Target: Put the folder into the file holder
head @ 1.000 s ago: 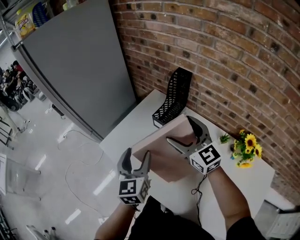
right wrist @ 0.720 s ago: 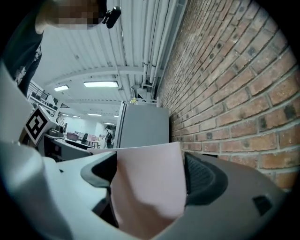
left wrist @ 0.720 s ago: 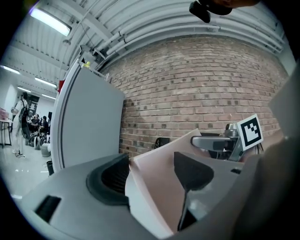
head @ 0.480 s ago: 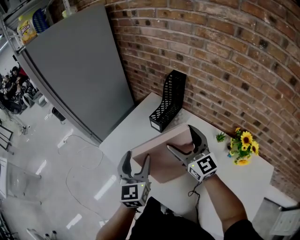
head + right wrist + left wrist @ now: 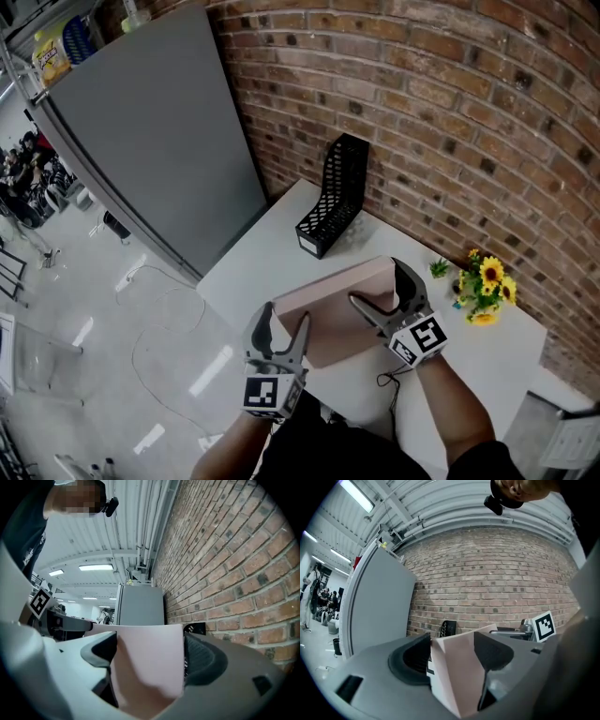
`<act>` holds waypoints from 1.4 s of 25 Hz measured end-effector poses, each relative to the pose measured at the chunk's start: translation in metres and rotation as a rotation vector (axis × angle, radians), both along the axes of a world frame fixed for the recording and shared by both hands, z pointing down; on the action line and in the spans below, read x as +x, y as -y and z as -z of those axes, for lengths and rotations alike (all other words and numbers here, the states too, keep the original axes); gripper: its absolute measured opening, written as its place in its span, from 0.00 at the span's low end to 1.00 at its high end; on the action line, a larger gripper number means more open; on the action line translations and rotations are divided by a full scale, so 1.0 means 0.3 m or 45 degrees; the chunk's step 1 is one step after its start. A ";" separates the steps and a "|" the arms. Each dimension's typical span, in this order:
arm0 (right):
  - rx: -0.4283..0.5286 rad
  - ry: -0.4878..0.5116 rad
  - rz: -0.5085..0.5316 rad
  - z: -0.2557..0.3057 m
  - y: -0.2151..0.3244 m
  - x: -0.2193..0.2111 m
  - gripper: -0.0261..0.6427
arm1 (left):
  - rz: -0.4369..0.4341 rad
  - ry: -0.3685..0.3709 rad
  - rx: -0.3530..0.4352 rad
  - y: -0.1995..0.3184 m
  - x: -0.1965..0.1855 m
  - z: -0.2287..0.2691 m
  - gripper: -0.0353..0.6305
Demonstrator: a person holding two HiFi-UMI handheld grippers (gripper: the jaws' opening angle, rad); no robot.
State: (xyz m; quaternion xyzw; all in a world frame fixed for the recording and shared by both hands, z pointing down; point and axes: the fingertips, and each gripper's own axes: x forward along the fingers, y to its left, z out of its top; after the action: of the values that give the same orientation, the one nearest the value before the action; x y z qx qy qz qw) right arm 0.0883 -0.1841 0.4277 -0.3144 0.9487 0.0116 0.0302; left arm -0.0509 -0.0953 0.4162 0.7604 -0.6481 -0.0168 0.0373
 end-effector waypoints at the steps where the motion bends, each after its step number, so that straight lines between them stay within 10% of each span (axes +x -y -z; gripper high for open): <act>1: 0.001 -0.005 -0.004 -0.007 -0.007 0.013 0.72 | -0.010 0.005 0.000 -0.004 0.007 -0.001 0.49; 15: 0.018 -0.096 0.027 -0.016 -0.106 0.101 0.72 | -0.060 0.037 0.050 -0.082 0.095 0.012 0.49; 24: -0.370 0.207 0.060 0.045 -0.142 0.177 0.67 | -0.106 0.037 0.055 -0.139 0.125 0.030 0.49; 35: -0.538 0.199 -0.155 0.043 -0.185 0.232 0.62 | -0.305 -0.008 0.136 -0.194 0.168 0.066 0.48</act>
State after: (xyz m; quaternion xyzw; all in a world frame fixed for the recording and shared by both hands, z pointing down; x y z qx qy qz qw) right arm 0.1580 -0.1286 0.4148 -0.3704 0.9041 -0.2099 0.0361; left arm -0.0005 -0.0370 0.3963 0.8332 -0.5508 -0.0493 0.0004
